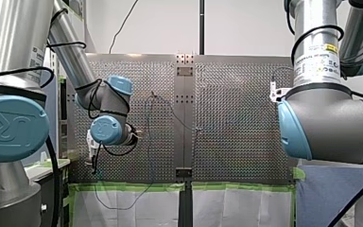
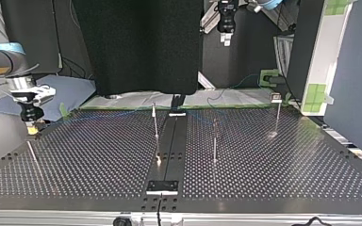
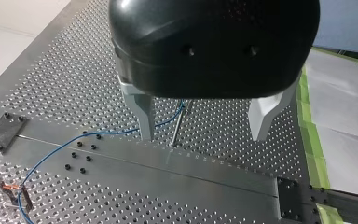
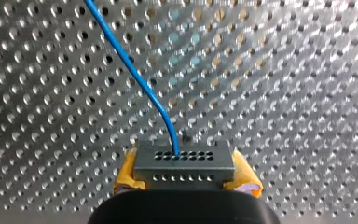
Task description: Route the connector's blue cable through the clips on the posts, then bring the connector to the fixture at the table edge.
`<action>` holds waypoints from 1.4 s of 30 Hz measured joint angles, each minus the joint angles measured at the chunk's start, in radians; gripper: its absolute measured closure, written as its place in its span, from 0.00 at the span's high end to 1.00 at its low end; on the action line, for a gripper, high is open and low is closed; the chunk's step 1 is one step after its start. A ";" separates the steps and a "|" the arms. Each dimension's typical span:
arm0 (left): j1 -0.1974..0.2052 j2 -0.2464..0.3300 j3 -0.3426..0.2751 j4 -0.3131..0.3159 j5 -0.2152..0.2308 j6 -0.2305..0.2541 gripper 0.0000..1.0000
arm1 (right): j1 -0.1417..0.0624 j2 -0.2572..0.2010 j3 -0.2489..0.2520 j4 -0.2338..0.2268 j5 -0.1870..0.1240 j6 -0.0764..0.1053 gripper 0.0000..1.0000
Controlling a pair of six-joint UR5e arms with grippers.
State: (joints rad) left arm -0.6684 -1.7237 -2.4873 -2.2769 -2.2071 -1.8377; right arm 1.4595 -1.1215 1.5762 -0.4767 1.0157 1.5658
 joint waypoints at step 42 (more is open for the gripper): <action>0.013 0.000 0.000 0.001 0.007 0.003 1.00 | -0.013 0.036 -0.066 0.031 0.002 0.003 0.00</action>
State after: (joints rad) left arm -0.6554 -1.7240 -2.4875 -2.2761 -2.2005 -1.8344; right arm 1.4469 -1.0851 1.5103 -0.4455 1.0174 1.5688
